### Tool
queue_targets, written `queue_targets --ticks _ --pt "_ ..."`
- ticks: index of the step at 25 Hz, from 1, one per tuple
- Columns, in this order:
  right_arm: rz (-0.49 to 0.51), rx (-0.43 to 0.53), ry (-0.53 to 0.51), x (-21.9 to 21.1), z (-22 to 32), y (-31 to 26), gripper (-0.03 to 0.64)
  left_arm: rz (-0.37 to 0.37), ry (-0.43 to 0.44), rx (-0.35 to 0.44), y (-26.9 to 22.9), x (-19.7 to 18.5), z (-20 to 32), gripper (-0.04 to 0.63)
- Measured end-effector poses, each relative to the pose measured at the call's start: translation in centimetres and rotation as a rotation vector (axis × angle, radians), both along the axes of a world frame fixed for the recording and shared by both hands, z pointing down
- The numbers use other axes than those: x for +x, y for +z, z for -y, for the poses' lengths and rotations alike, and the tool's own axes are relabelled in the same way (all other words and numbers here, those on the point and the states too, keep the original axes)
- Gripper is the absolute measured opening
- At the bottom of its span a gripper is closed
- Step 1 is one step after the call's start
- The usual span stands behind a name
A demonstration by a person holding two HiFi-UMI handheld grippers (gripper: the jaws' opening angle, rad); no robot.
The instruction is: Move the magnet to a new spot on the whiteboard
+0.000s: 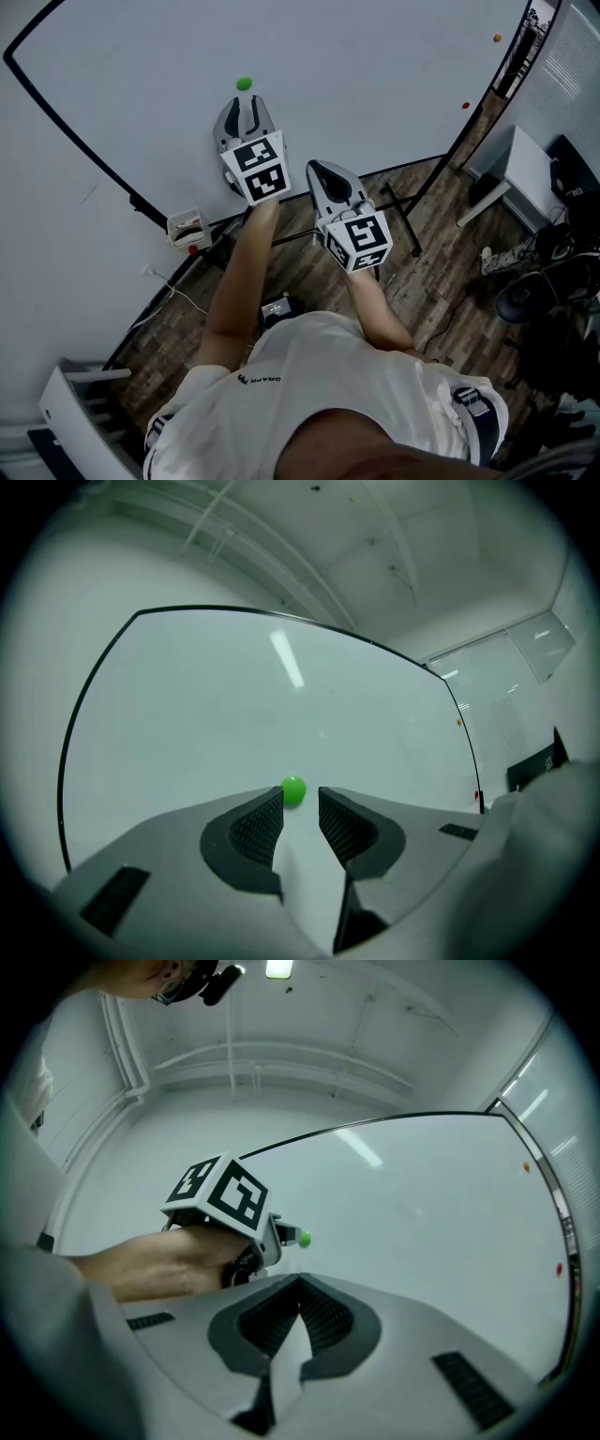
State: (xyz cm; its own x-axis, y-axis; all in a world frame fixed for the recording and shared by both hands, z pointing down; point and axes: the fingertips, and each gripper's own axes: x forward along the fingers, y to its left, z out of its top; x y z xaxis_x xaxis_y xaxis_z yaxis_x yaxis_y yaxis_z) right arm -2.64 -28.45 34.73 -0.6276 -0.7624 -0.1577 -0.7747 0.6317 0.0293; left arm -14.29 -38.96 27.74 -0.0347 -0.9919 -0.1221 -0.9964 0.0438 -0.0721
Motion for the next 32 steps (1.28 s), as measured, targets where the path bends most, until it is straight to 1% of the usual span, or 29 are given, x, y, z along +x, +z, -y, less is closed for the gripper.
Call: queue_targets --ticks 3,5,14,19,23,32 --pt "-0.001 0.0 -0.002 -0.1 0.0 0.0 0.014 -0.042 -0.003 0.005 -0.2 -0.3 0.5 0.117" --pt "-0.002 -0.002 -0.002 -0.1 0.1 0.1 0.014 -0.055 -0.007 0.008 -0.3 -0.5 0.7 0.123" --pt "-0.002 -0.003 -0.011 -0.1 0.2 0.1 0.014 -0.027 -0.048 0.002 -0.8 0.0 1.9 0.138" --pt "-0.001 -0.005 -0.012 0.0 0.3 0.2 0.014 -0.041 -0.078 -0.012 -0.7 -0.5 2.4 0.145" --pt "-0.004 -0.007 -0.012 0.1 0.3 0.2 0.014 -0.029 -0.082 -0.02 -0.9 -0.4 2.9 0.16" --pt "-0.008 -0.007 -0.022 -0.3 0.3 0.5 0.014 -0.019 -0.102 -0.038 -0.8 -0.7 3.9 0.16"
